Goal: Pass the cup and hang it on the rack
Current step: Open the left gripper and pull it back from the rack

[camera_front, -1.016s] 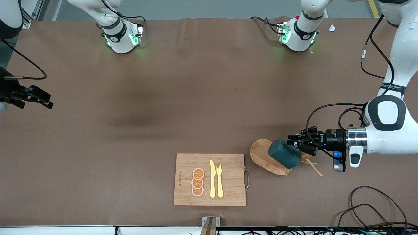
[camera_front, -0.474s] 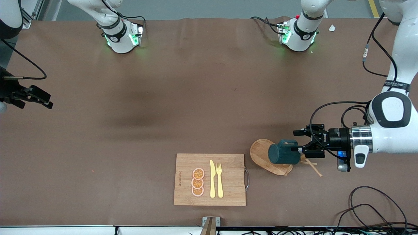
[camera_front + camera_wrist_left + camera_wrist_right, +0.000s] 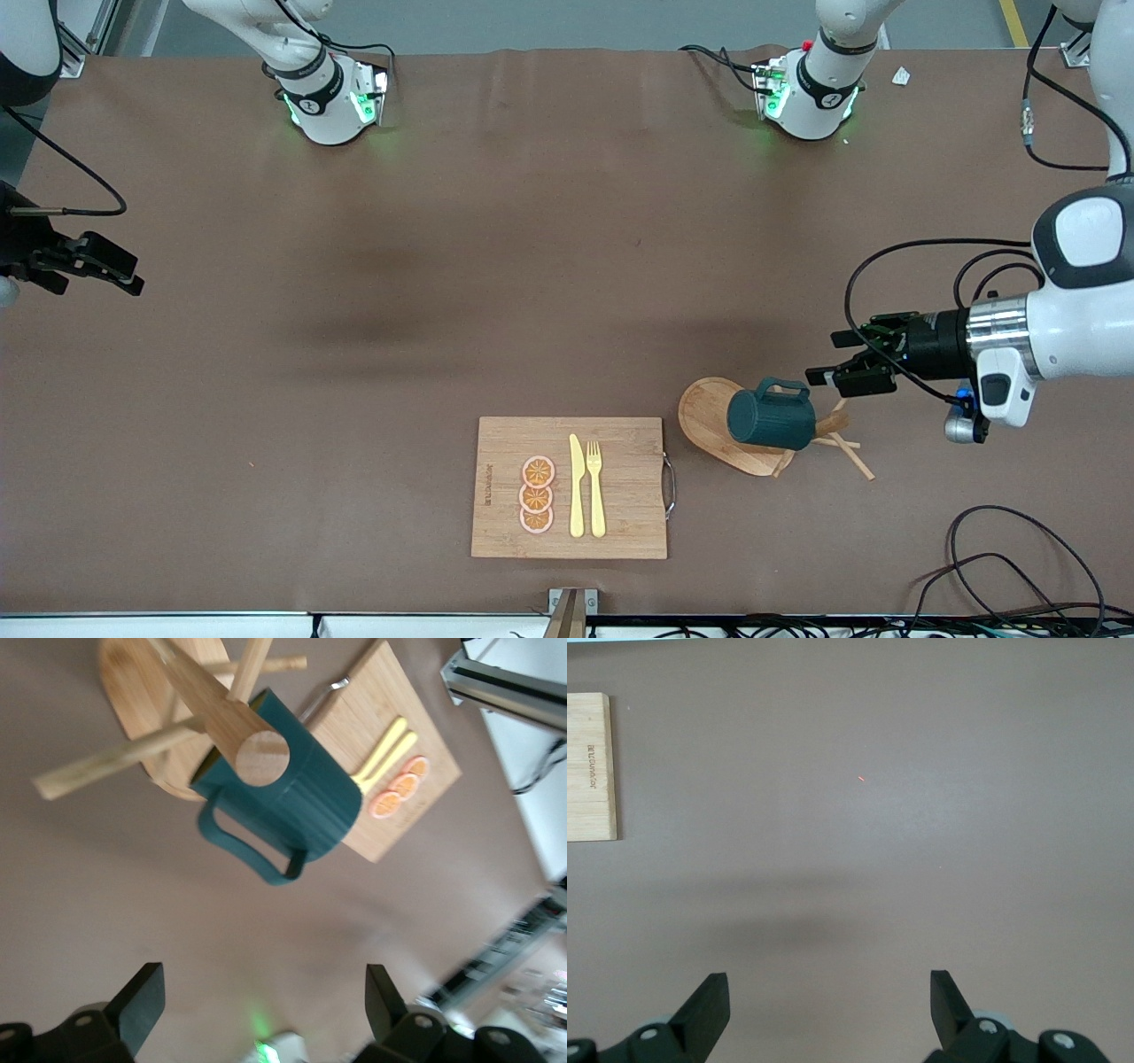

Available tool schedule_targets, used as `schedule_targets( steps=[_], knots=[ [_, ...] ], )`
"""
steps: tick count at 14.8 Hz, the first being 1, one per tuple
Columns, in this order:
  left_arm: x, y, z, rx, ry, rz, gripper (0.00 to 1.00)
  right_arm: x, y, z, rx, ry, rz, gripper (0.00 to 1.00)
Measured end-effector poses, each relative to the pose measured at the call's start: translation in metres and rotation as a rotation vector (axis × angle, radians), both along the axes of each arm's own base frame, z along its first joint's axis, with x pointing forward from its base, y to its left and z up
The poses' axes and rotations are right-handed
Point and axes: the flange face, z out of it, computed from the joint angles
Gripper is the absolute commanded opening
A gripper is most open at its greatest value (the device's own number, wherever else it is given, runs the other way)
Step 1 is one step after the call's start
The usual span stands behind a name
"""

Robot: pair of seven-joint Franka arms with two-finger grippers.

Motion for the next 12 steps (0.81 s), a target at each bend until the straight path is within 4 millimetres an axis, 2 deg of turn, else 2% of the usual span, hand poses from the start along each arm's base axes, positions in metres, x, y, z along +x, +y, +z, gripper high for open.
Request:
schedule_targets(
  steps=[3,7,12],
  knots=[
    [-0.013,-0.010,0.023,0.156,-0.116,-0.148,0.99,0.000,0.000,0.000,0.000,0.000,0.000,1.00],
    [-0.033,-0.009,0.055,0.279,-0.196,-0.317,0.99,0.000,0.000,0.000,0.000,0.000,0.000,1.00],
    [-0.059,-0.007,0.111,0.411,-0.331,-0.483,0.99,0.000,0.000,0.003,0.000,-0.006,0.000,1.00]
  ],
)
